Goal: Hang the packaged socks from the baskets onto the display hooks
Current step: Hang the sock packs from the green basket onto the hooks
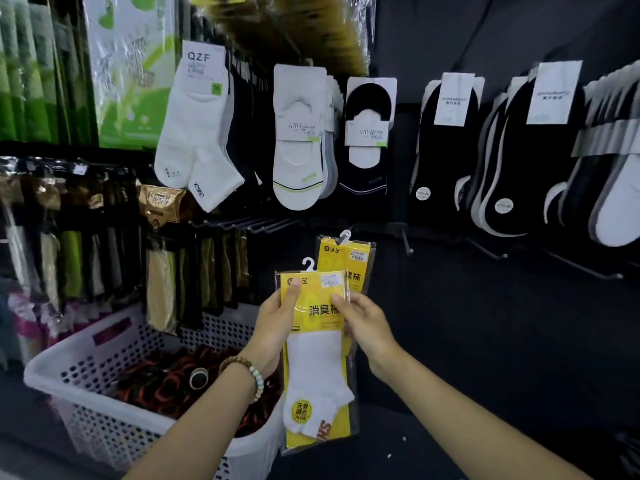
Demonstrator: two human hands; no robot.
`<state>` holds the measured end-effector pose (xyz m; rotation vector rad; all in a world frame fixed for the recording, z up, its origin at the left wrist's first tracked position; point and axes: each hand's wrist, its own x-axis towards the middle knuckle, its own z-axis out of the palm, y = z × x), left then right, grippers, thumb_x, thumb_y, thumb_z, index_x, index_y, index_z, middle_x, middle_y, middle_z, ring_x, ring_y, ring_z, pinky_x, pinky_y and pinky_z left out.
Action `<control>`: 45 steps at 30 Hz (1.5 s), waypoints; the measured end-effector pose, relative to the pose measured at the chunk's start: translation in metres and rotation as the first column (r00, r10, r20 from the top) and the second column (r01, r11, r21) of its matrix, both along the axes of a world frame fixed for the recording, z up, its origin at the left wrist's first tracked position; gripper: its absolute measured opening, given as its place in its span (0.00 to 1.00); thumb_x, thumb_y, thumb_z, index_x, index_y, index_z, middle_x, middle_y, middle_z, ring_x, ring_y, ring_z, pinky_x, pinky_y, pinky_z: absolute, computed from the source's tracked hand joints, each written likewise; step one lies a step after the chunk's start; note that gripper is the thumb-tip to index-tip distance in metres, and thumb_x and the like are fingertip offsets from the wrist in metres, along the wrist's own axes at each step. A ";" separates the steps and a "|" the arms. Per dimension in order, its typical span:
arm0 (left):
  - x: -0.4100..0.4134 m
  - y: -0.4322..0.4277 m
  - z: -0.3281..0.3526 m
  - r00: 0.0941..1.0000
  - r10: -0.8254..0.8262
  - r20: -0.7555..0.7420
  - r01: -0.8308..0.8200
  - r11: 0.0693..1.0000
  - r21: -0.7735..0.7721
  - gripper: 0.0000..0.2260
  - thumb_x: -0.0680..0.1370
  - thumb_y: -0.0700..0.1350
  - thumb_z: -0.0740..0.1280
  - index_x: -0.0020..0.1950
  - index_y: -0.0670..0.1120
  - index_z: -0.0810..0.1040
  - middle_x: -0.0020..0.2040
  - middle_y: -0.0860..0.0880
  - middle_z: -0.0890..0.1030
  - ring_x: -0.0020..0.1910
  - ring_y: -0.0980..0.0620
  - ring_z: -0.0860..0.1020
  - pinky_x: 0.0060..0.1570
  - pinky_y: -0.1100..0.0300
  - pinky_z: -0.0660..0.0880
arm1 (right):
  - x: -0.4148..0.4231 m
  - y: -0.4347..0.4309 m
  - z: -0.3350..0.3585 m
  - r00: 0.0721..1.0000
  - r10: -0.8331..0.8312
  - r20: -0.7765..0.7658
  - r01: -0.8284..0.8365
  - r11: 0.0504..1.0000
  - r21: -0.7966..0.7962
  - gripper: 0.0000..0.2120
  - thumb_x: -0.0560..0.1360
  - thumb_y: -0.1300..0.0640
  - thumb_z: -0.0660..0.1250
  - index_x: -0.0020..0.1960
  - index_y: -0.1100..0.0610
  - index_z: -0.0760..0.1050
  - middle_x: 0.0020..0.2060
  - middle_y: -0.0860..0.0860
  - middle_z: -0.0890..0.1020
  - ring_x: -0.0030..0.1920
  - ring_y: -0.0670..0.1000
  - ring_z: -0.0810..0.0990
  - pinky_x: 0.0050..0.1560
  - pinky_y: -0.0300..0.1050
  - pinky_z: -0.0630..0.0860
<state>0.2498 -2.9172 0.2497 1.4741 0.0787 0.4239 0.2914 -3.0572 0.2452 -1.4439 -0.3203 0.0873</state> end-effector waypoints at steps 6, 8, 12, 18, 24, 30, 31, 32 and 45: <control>-0.003 -0.015 0.010 0.999 -0.029 0.018 0.029 0.999 0.019 0.16 0.80 0.54 0.60 0.58 0.45 0.79 0.51 0.47 0.84 0.49 0.51 0.83 0.42 0.65 0.79 | -0.008 -0.011 0.005 0.990 -0.099 0.101 0.091 0.993 0.077 0.04 0.77 0.58 0.66 0.48 0.57 0.79 0.43 0.52 0.86 0.43 0.49 0.85 0.42 0.40 0.81; -0.003 -0.018 0.012 0.998 -0.050 0.033 0.049 0.998 0.033 0.13 0.81 0.50 0.59 0.60 0.46 0.77 0.52 0.45 0.83 0.51 0.52 0.82 0.45 0.64 0.79 | -0.006 -0.015 0.007 0.968 -0.222 0.116 0.210 0.972 0.109 0.04 0.78 0.58 0.65 0.47 0.57 0.78 0.41 0.52 0.85 0.42 0.49 0.85 0.43 0.42 0.81; 0.002 -0.022 0.010 0.991 -0.119 0.053 0.114 0.990 0.083 0.08 0.82 0.48 0.57 0.51 0.56 0.75 0.41 0.62 0.84 0.41 0.67 0.81 0.35 0.75 0.73 | 0.002 -0.019 0.016 0.936 -0.333 0.115 0.317 0.938 0.139 0.06 0.78 0.58 0.64 0.44 0.57 0.76 0.40 0.53 0.84 0.41 0.50 0.84 0.44 0.46 0.81; 0.021 -0.014 0.003 0.999 -0.042 0.028 0.038 0.992 0.122 0.16 0.81 0.53 0.57 0.67 0.51 0.71 0.55 0.54 0.81 0.48 0.64 0.79 0.37 0.75 0.73 | 0.026 -0.004 0.023 0.929 -0.330 0.165 0.329 0.944 0.036 0.06 0.78 0.57 0.65 0.43 0.58 0.76 0.42 0.56 0.84 0.47 0.58 0.83 0.50 0.56 0.80; 0.058 -0.009 -0.005 1.000 -0.001 0.006 0.000 0.990 0.138 0.21 0.81 0.53 0.57 0.72 0.48 0.67 0.65 0.49 0.76 0.62 0.54 0.75 0.64 0.57 0.71 | 0.065 0.010 0.015 0.919 -0.384 0.088 0.384 0.923 0.011 0.08 0.77 0.56 0.66 0.40 0.58 0.76 0.45 0.61 0.83 0.44 0.58 0.82 0.50 0.56 0.78; 0.100 -0.014 -0.011 0.998 0.030 0.062 -0.037 0.994 0.108 0.19 0.80 0.50 0.61 0.71 0.50 0.67 0.54 0.59 0.80 0.52 0.65 0.77 0.54 0.68 0.72 | 0.101 0.008 0.000 0.921 -0.389 -0.036 0.390 0.920 0.030 0.13 0.74 0.50 0.70 0.50 0.61 0.79 0.47 0.57 0.84 0.51 0.56 0.82 0.57 0.55 0.78; 0.106 -0.014 -0.013 0.997 0.039 0.065 -0.046 0.993 0.110 0.20 0.80 0.51 0.61 0.72 0.50 0.67 0.53 0.60 0.79 0.51 0.66 0.77 0.53 0.68 0.71 | 0.106 0.006 -0.003 0.922 -0.383 -0.066 0.385 0.922 0.031 0.14 0.74 0.51 0.70 0.51 0.61 0.79 0.48 0.56 0.83 0.52 0.56 0.82 0.58 0.54 0.77; 0.111 -0.014 -0.015 0.997 0.042 0.063 -0.049 0.993 0.112 0.21 0.80 0.51 0.61 0.72 0.50 0.66 0.56 0.58 0.79 0.53 0.63 0.76 0.55 0.66 0.70 | 0.109 0.004 -0.007 0.921 -0.378 -0.094 0.382 0.923 0.032 0.14 0.74 0.51 0.70 0.53 0.61 0.79 0.50 0.56 0.83 0.53 0.56 0.81 0.59 0.54 0.77; 0.004 -0.033 -0.094 0.990 -0.069 -0.123 0.109 0.928 0.356 0.20 0.78 0.52 0.64 0.69 0.50 0.71 0.64 0.57 0.74 0.64 0.59 0.71 0.63 0.65 0.67 | 0.000 -0.112 -0.074 0.990 -0.121 -0.075 0.096 0.954 -0.283 0.20 0.77 0.56 0.66 0.68 0.56 0.69 0.60 0.50 0.76 0.61 0.51 0.77 0.60 0.45 0.74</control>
